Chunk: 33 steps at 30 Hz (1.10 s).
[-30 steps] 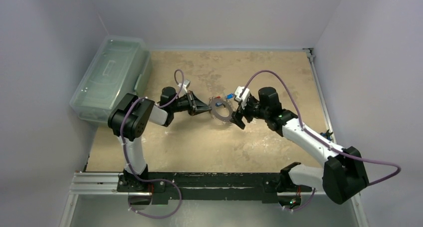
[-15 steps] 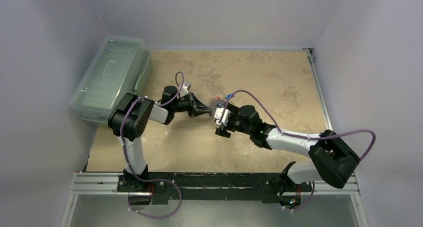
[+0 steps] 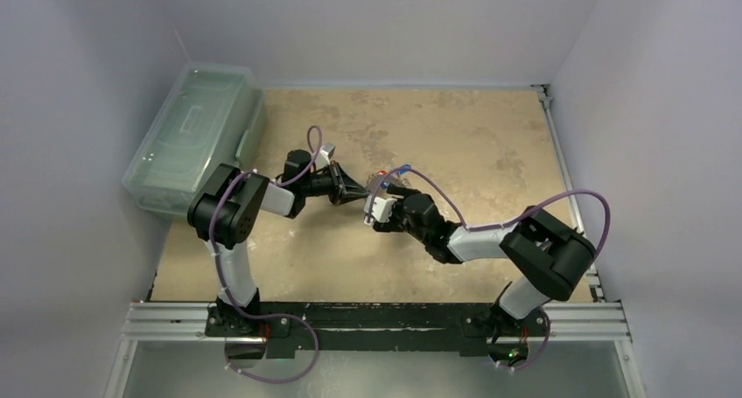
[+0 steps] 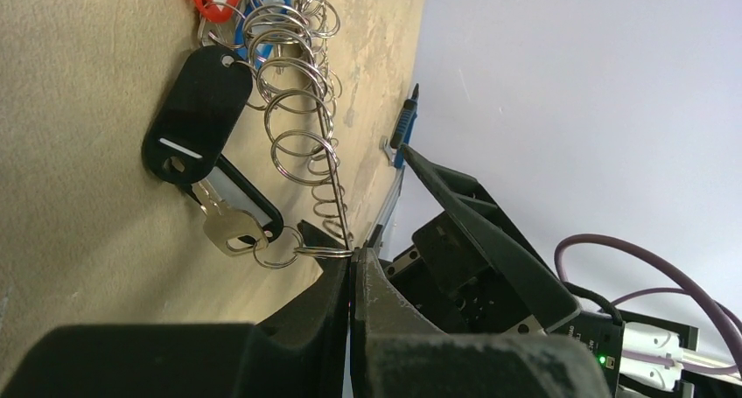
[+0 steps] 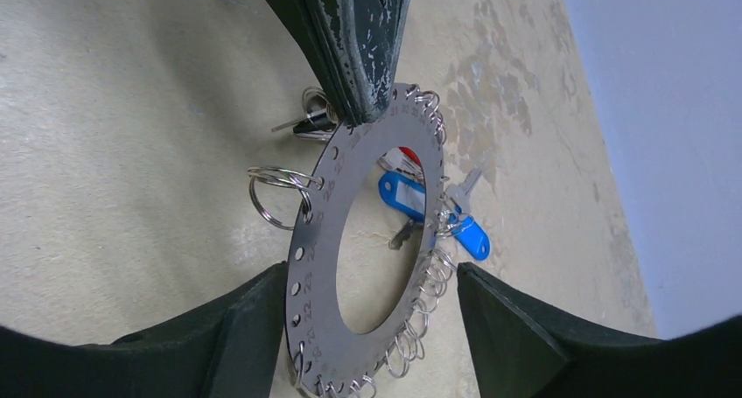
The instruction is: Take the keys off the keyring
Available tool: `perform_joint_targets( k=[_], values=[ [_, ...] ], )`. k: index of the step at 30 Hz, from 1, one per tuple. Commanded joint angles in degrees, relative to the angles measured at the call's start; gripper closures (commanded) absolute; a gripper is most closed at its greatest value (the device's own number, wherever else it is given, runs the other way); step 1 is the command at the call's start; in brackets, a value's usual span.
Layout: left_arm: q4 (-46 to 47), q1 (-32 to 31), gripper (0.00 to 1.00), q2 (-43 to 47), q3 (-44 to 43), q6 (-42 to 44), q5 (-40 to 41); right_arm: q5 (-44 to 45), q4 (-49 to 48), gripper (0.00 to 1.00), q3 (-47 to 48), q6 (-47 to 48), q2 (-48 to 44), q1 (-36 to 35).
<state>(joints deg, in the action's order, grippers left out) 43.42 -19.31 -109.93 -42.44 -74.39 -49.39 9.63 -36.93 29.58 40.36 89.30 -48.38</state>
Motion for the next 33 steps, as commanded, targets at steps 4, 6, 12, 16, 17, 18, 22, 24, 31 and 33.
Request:
perform_joint_targets(
  k=[4,6,12,16,17,18,22,24,31,33],
  values=[
    [2.4,0.0,1.0,3.0,-1.2,-0.3,-0.6,3.2,-5.4,0.57,2.0,3.0,1.4,-0.3],
    [1.7,0.2,1.0,3.7,-1.4,1.1,-0.5,2.0,-4.7,0.74,2.0,1.7,0.0,-0.3],
    [-0.7,3.4,0.78,4.4,-5.6,5.9,-4.9,0.3,-0.3,1.0,2.7,0.7,-6.9,-0.1],
    [-3.3,4.8,0.54,8.1,-8.9,11.8,-8.9,-0.9,5.6,1.0,5.1,-0.9,-10.7,0.3],
    [-4.7,5.1,0.5,9.4,-9.8,14.3,-9.9,-1.0,7.0,1.0,5.6,-1.0,-11.7,0.4],
    [-7.1,5.6,0.45,10.7,-10.8,16.9,-10.4,-1.1,8.1,1.0,6.2,-1.0,-12.5,0.5],
    [-13.3,7.7,0.32,17.4,-13.0,28.3,-12.5,-0.6,14.3,1.0,9.7,-0.9,-15.6,1.2],
    [-21.8,8.0,0.3,20.9,-14.6,40.9,-11.8,-0.3,17.1,1.0,11.6,0.0,-17.1,1.4],
    [-33.2,7.8,0.39,29.5,-12.5,58.8,-8.4,-1.6,30.2,1.0,21.9,-2.7,-18.7,1.8],
    [-28.6,7.9,0.44,30.3,-9.8,57.6,-9.5,-2.2,32.9,1.0,24.2,-4.1,-18.8,1.8]
  ],
)
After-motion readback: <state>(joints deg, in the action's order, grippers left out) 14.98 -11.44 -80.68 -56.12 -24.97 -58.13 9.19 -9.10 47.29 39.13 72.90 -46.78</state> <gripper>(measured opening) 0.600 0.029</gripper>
